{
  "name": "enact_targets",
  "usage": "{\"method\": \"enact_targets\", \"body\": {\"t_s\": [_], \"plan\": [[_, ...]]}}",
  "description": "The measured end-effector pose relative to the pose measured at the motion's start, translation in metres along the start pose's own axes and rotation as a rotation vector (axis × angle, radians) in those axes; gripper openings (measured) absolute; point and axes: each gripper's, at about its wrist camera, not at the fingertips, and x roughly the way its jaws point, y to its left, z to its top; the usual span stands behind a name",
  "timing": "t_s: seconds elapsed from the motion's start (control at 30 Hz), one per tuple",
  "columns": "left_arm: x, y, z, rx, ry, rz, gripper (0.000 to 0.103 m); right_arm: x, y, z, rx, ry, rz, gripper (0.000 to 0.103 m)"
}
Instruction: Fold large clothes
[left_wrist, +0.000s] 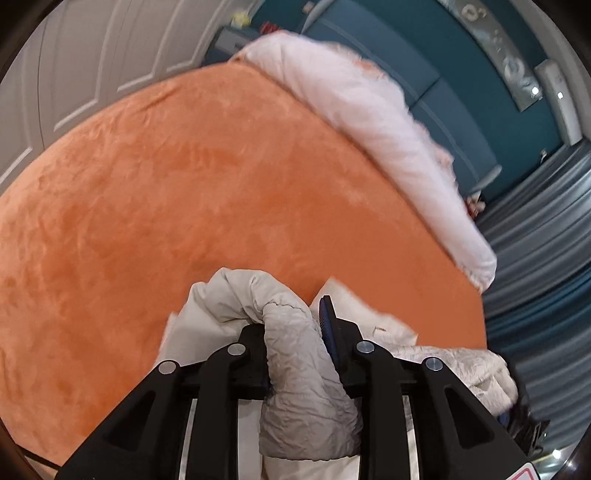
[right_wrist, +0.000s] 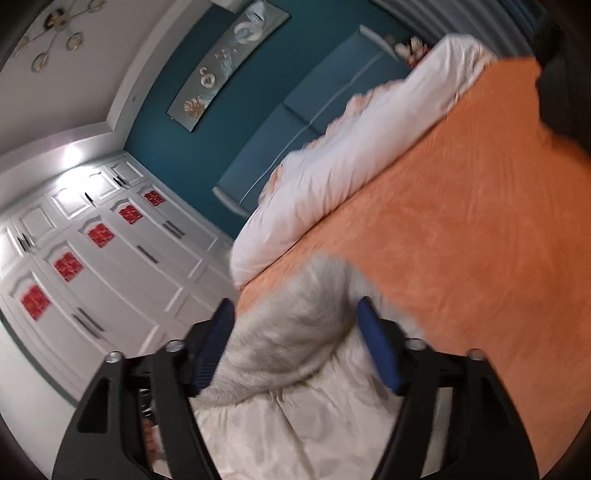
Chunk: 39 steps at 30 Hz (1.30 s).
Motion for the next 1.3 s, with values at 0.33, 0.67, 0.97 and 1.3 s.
{"method": "enact_targets", "body": {"t_s": [0.33, 0.67, 0.97, 1.3], "plan": [[-0.018, 0.037, -0.016, -0.042, -0.006, 0.062, 0.029, 0.007, 0.044, -0.034, -0.353, 0.121, -0.208, 0.067], [-0.028, 0.022, -0.008, 0.044, -0.011, 0.068, 0.029, 0.072, -0.021, -0.1, -0.417, 0.358, -0.496, 0.05], [-0.058, 0.028, -0.006, -0.059, -0.007, -0.113, 0.029, 0.062, -0.051, -0.113, -0.394, 0.388, -0.484, 0.051], [-0.154, 0.034, -0.022, 0.001, -0.498, 0.118, 0.076, 0.048, -0.028, -0.108, -0.451, 0.327, -0.527, 0.05]]}}
